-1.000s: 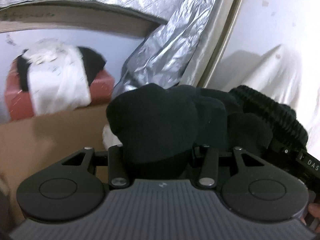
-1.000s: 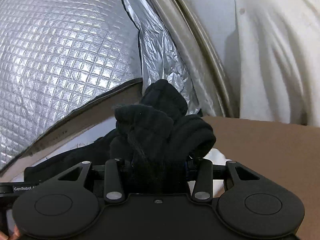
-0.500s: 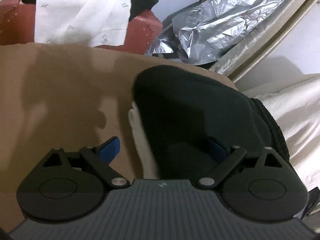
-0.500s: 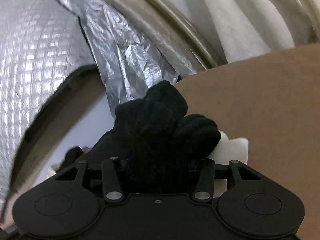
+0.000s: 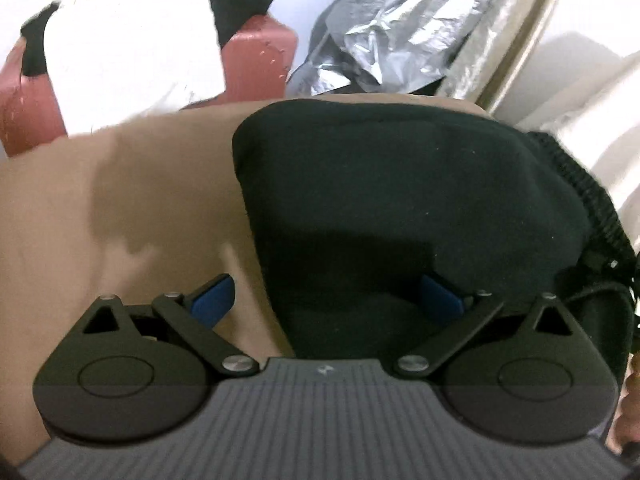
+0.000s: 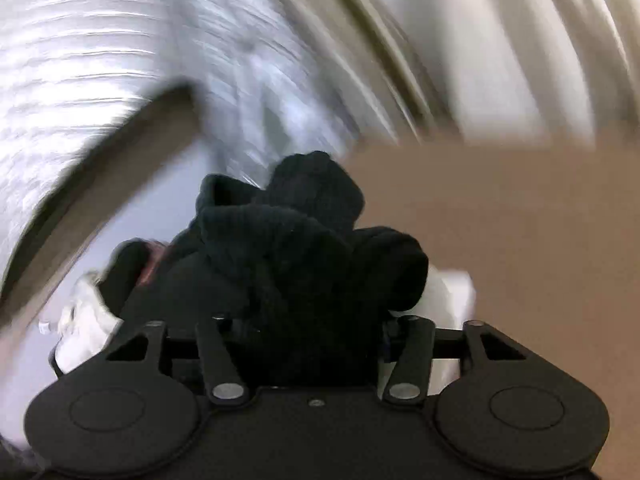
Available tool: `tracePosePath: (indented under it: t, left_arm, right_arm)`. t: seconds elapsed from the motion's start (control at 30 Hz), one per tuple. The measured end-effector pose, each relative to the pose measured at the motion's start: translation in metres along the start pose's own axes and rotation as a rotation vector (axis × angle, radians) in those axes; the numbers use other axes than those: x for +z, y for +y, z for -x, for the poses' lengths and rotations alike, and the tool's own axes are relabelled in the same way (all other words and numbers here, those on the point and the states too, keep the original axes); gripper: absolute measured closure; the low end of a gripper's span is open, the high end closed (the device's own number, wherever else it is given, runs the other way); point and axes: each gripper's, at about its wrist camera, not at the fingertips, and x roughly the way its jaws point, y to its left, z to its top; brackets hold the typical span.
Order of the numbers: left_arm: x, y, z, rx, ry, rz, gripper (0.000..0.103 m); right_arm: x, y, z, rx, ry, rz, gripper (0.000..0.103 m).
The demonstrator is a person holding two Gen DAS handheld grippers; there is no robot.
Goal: Fold clothes
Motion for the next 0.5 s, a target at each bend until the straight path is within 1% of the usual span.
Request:
tracePosePath:
  t: [0.03,0.07,0.1,0.13,0.17,0.2,0.23,0.27,0.3,0.37,0.4,0.43,0.47,0.5]
  left_arm:
    - [-0.001,-0.008,0.014,0.014,-0.029,-0.038,0.018]
    - [-0.001,-0.015,0.031,0.015,-0.077,-0.071,0.019]
    - [-0.001,-0.021,0.047,0.008,-0.124,-0.102,0.019]
    - [-0.001,-0.026,0.059,-0.045,-0.160,-0.116,0.017]
    - [-0.001,-0.030,0.070,-0.098,-0.196,-0.129,0.016]
    - [-0.001,-0.034,0.082,-0.151,-0.232,-0.142,0.015]
    - [-0.001,-0.039,0.093,-0.203,-0.259,-0.157,0.015]
    - [-0.005,-0.044,0.092,-0.245,-0.235,-0.178,0.015]
    - [-0.011,-0.046,0.087,-0.269,-0.218,-0.190,0.016]
    - [-0.025,-0.051,0.078,-0.316,-0.185,-0.216,0.034]
    - [-0.035,-0.048,0.072,-0.334,-0.167,-0.230,0.034]
    - [-0.043,-0.045,0.066,-0.336,-0.123,-0.237,0.035]
    - [-0.050,-0.041,0.060,-0.338,-0.080,-0.245,0.037]
    - [-0.057,-0.038,0.055,-0.339,-0.043,-0.253,0.037]
  right_arm:
    - [0.005,-0.008,0.004,0.025,0.028,-0.070,0.043]
    - [0.008,-0.008,0.011,0.036,0.048,-0.087,0.041]
    - [0.008,-0.001,0.023,0.019,0.046,-0.060,0.040]
    - [0.008,0.006,0.036,-0.002,0.040,-0.027,0.036]
    - [0.007,0.016,0.050,-0.033,0.013,0.028,0.037]
    - [0.006,0.026,0.064,-0.065,-0.017,0.086,0.037]
    - [0.003,0.037,0.080,-0.096,-0.069,0.164,0.037]
    - [-0.001,0.048,0.092,-0.106,-0.112,0.243,0.038]
    - [-0.005,0.059,0.103,-0.113,-0.153,0.322,0.039]
    - [-0.011,0.072,0.105,-0.070,-0.151,0.430,0.044]
    - [-0.014,0.078,0.105,-0.046,-0.147,0.482,0.046]
    - [-0.017,0.085,0.105,-0.021,-0.143,0.534,0.051]
    - [-0.018,0.089,0.097,-0.019,-0.128,0.556,0.054]
    - [-0.018,0.093,0.088,-0.021,-0.111,0.573,0.054]
